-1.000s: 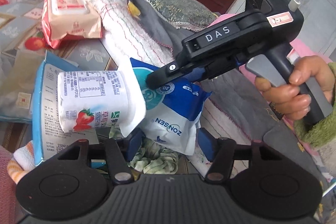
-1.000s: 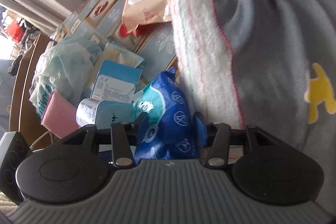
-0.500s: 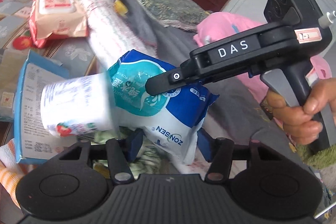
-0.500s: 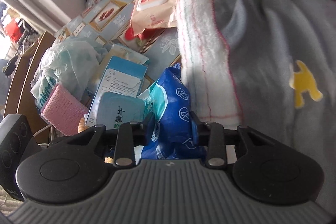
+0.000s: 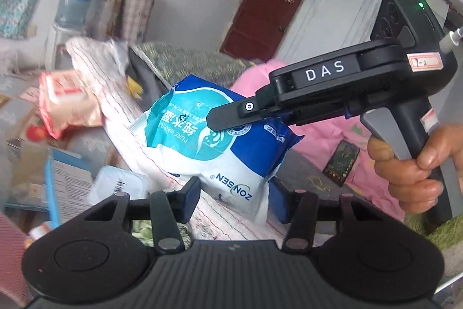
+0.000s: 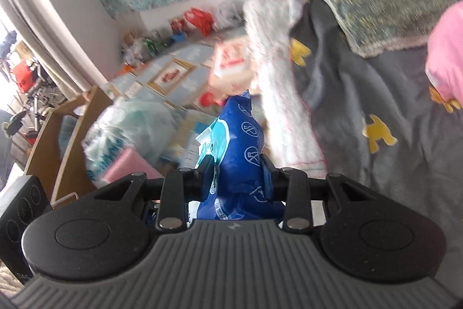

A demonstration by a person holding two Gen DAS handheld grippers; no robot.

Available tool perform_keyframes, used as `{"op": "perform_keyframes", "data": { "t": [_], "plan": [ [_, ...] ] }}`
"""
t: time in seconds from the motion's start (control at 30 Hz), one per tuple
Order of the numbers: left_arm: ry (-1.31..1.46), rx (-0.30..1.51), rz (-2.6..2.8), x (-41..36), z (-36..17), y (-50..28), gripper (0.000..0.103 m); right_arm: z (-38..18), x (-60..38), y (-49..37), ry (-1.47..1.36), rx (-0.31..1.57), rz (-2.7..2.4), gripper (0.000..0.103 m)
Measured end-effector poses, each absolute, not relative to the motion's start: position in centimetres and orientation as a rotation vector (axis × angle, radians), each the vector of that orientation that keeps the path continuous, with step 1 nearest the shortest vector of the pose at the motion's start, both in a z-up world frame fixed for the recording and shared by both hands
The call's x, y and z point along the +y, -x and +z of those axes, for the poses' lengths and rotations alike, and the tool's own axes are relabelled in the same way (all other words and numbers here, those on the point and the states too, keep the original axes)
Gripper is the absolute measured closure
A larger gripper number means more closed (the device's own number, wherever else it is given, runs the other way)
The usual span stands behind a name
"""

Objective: Organize soft objects
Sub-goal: 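Carry the blue wipes pack with the right tool into the box and release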

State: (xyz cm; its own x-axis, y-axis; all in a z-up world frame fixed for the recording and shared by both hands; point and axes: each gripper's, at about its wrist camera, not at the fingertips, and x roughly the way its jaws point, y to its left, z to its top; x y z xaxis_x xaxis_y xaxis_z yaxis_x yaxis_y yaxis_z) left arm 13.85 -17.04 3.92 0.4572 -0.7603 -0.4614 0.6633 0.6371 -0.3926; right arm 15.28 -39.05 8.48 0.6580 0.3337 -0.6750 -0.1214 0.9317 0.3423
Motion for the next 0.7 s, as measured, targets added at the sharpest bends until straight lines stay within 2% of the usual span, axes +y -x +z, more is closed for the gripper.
{"op": "perform_keyframes", "data": {
  "t": [0.2,0.4,0.7],
  "plan": [
    [0.155,0.582,-0.71,-10.7,7.0,-12.4,0.051,10.8,-33.4,-15.8,-0.274,0.738,0.432,0.071],
    [0.138,0.586,-0.428,-1.6,9.6,-12.4,0.051,11.9,-23.2,-20.5,-0.311,0.723,0.717,0.071],
    [0.184,0.809,-0.106,13.0,10.4,-17.1,0.051,10.2,-2.4,-29.7,-0.334,0.927,0.99,0.071]
  ]
}}
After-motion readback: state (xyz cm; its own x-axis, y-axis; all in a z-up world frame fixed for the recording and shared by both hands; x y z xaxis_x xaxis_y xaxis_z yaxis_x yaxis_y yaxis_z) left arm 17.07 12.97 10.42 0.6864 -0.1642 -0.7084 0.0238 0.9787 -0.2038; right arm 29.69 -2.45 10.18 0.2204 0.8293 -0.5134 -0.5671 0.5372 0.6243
